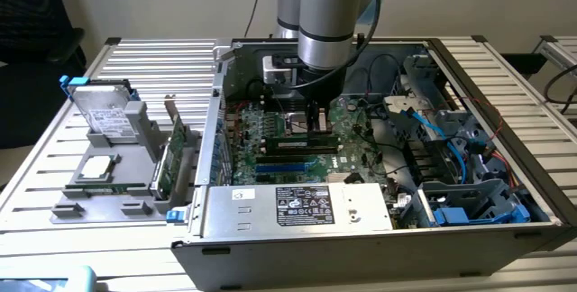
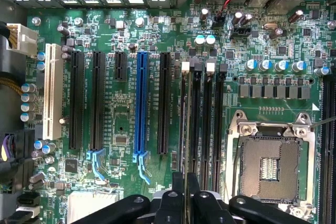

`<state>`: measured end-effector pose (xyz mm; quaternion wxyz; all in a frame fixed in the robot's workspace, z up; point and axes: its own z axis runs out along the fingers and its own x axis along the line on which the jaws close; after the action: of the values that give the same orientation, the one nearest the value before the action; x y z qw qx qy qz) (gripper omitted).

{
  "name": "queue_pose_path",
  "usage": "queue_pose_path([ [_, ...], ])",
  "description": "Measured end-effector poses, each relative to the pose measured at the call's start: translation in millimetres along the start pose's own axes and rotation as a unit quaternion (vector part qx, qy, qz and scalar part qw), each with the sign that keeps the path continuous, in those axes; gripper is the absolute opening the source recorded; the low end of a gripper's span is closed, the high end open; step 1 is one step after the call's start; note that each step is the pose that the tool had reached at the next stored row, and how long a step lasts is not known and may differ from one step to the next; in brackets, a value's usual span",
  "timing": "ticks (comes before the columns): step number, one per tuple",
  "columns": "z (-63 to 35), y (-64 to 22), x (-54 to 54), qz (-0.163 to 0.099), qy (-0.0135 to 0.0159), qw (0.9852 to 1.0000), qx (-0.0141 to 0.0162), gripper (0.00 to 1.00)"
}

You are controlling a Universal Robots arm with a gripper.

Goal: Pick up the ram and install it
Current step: 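Insert the ram into the slot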

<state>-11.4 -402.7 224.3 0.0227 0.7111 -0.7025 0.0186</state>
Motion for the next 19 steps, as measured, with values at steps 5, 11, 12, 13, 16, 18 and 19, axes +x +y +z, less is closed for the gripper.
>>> queue_pose_path([
  [5,0.5,0.0,0.0,0.000,0.0000,1.0000,0.0000,0.14],
  [11,1.4,0.0,-0.1,0.000,-0.0001,1.0000,0.0001,0.14],
  [12,1.5,0.0,-0.1,0.000,-0.0001,1.0000,0.0000,0.14],
  [13,1.7,0.0,-0.1,0.000,0.0000,1.0000,0.0000,0.14],
  [16,2.5,0.0,-0.1,0.000,0.0000,1.0000,-0.0001,0.14],
  [18,3.3,0.0,-0.2,0.000,-0.0001,1.0000,0.0000,0.14],
  [19,3.4,0.0,-0.2,0.000,0.0000,1.0000,0.0000,0.14],
])
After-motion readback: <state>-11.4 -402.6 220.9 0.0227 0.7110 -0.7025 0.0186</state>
